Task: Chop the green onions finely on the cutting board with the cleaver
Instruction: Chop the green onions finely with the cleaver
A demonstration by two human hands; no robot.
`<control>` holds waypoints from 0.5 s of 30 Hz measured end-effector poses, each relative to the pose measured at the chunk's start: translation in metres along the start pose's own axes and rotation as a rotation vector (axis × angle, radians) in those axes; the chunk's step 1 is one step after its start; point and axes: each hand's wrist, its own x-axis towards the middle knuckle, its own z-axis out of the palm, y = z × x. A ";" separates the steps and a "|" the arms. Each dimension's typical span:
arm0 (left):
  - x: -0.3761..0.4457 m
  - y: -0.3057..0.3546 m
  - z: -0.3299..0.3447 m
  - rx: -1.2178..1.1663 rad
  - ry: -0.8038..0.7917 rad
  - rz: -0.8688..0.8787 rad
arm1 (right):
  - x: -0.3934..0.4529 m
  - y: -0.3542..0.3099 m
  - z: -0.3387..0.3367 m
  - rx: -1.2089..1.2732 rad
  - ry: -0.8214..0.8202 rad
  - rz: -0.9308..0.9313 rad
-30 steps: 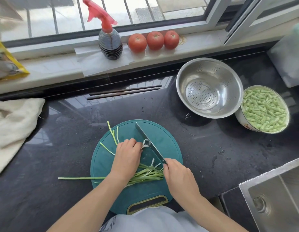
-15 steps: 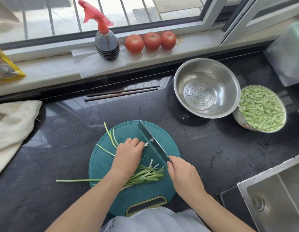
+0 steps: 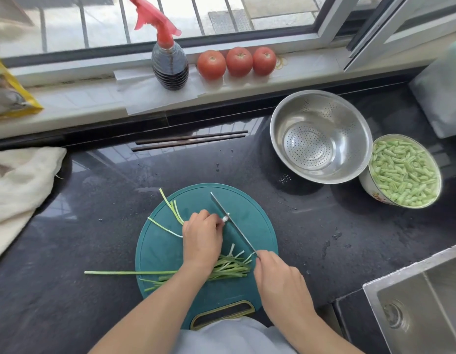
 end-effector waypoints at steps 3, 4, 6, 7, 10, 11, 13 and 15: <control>-0.002 -0.004 0.000 0.020 0.011 0.069 | 0.000 -0.008 -0.003 -0.098 -0.013 -0.025; -0.003 -0.007 0.000 0.040 0.019 0.120 | 0.001 -0.010 -0.004 -0.126 -0.014 -0.032; -0.006 -0.012 -0.001 0.078 0.049 0.231 | 0.002 -0.012 -0.005 -0.160 -0.033 -0.048; -0.006 -0.014 -0.001 0.088 0.063 0.267 | 0.003 -0.011 -0.005 -0.166 -0.044 -0.054; -0.003 -0.015 0.001 0.093 0.067 0.295 | 0.005 -0.004 -0.006 -0.118 -0.029 -0.047; -0.003 -0.015 0.002 0.092 0.056 0.297 | 0.007 -0.001 -0.007 -0.084 -0.010 -0.030; -0.002 -0.016 0.003 0.089 0.041 0.302 | 0.013 0.004 -0.009 -0.044 0.038 -0.019; -0.001 -0.018 0.002 0.093 0.025 0.313 | 0.021 0.007 -0.011 -0.034 0.039 -0.044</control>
